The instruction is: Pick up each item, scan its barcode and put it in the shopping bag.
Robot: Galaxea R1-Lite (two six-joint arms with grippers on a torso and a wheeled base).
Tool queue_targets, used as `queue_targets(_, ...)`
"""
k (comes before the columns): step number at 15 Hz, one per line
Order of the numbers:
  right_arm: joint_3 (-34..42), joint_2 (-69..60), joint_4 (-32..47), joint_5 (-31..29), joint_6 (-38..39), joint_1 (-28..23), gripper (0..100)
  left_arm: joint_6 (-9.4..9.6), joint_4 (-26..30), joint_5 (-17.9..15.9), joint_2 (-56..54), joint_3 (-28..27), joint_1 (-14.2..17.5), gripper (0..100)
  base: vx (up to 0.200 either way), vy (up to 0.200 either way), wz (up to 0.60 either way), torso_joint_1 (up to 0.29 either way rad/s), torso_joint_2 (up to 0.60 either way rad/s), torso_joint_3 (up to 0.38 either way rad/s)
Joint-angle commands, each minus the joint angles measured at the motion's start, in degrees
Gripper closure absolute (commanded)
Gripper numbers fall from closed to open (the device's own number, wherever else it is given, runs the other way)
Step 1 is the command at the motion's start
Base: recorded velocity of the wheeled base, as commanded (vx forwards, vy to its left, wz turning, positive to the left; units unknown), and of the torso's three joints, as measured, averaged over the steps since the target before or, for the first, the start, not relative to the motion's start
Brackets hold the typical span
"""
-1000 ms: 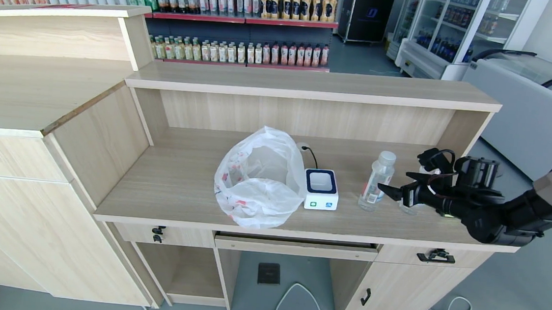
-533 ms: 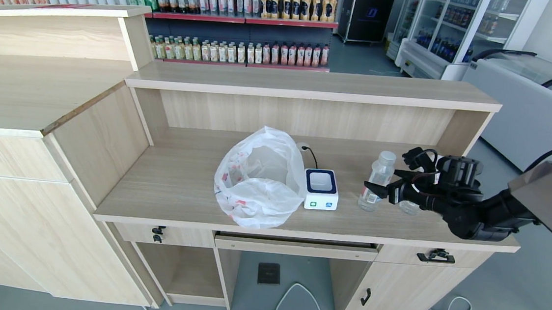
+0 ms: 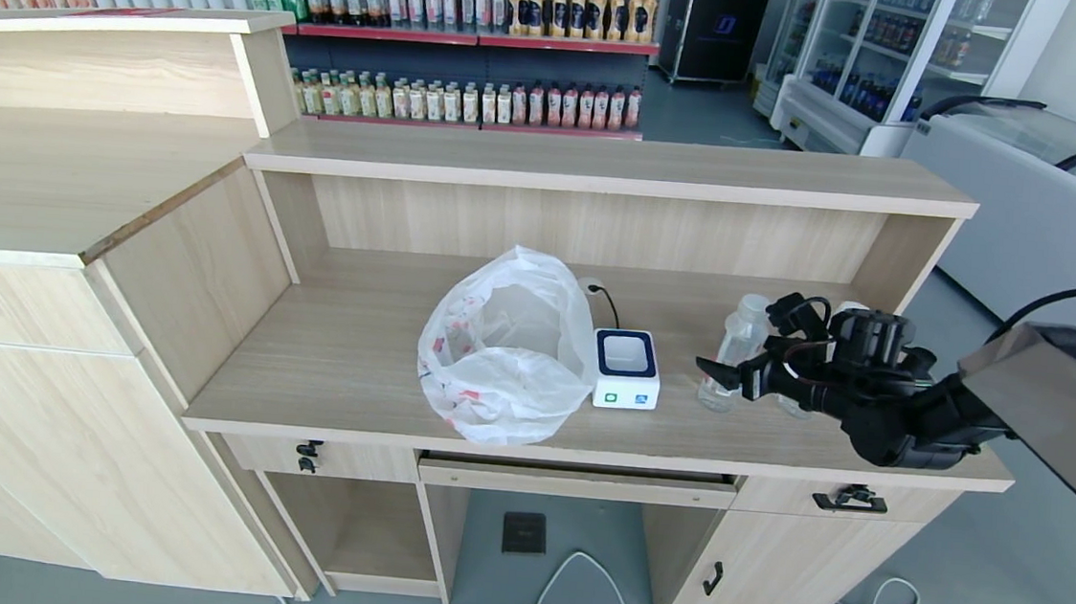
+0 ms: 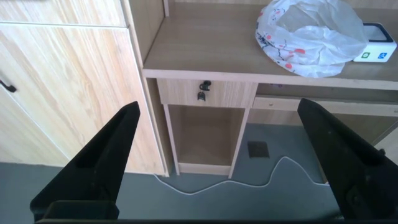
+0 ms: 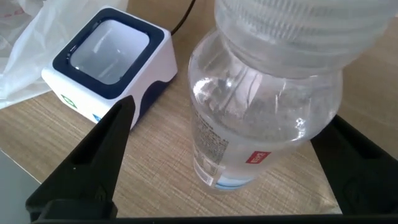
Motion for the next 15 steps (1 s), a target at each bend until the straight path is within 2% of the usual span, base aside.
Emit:
queue_targets(1,-1.45,1.13,0.04,0.01,0.05,0.03,0,-0.02,0.00,0.02,0.02,0.00,0.01,0,0.000,0.000,0.00,0.000,0.00,0.000)
queue_targets(12,-8.57,6.05,0.22,0.18,1.90,2.49,0,-0.02,0.00,0.02,0.02,0.00,0.01,0,0.000,0.000,0.00,0.000,0.00,0.000)
queue_targets(13,-9.27,6.40,0.30,0.18,1.90,2.58,100,-0.02,0.00,0.02,0.02,0.00,0.01,0,0.000,0.000,0.00,0.000,0.00,0.000)
queue_targets(15,-9.71,6.84,0.39,0.27,1.90,2.58,100,-0.02,0.00,0.02,0.02,0.00,0.01,0,0.000,0.000,0.00,0.000,0.00,0.000)
